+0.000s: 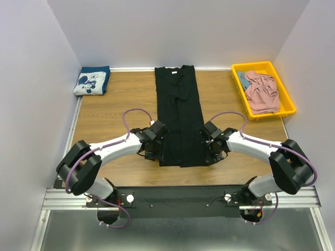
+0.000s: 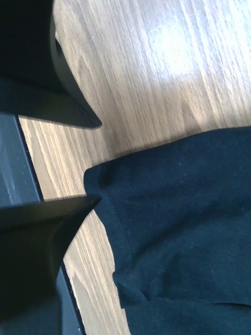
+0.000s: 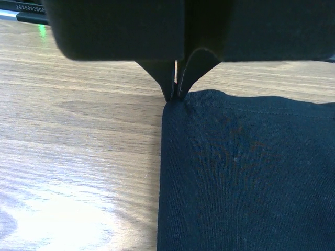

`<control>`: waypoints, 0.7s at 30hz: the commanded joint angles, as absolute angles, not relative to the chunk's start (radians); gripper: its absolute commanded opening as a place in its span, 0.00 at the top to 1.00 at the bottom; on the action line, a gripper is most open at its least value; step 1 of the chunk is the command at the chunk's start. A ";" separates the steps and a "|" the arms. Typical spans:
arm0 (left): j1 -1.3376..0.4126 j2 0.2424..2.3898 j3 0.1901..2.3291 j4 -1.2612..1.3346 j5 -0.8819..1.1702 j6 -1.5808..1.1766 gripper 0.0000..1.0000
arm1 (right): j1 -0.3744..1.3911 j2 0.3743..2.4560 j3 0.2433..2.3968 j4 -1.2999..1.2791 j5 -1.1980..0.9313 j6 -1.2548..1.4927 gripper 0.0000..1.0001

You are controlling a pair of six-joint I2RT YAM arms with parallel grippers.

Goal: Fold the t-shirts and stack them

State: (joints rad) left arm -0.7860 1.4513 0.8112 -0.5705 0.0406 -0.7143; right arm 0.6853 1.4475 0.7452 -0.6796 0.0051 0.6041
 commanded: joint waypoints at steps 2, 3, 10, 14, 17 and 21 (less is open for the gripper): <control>-0.802 1.477 0.859 -0.601 -0.026 -0.735 0.52 | 0.689 1.491 0.709 -0.664 0.006 0.592 0.99; -0.804 1.482 0.864 -0.603 -0.028 -0.736 0.55 | 0.689 1.491 0.709 -0.664 0.006 0.592 0.99; -0.834 1.526 0.877 -0.606 -0.015 -0.735 0.59 | 0.689 1.494 0.709 -0.664 0.008 0.583 0.99; -0.848 1.551 0.862 -0.612 -0.006 -0.733 0.59 | 0.689 1.494 0.710 -0.664 0.008 0.580 0.99; -0.859 1.578 0.862 -0.624 -0.011 -0.735 0.59 | 0.689 1.497 0.710 -0.663 0.006 0.580 0.99; -0.877 1.611 0.874 -0.637 -0.015 -0.738 0.59 | 0.689 1.502 0.710 -0.660 0.006 0.575 0.99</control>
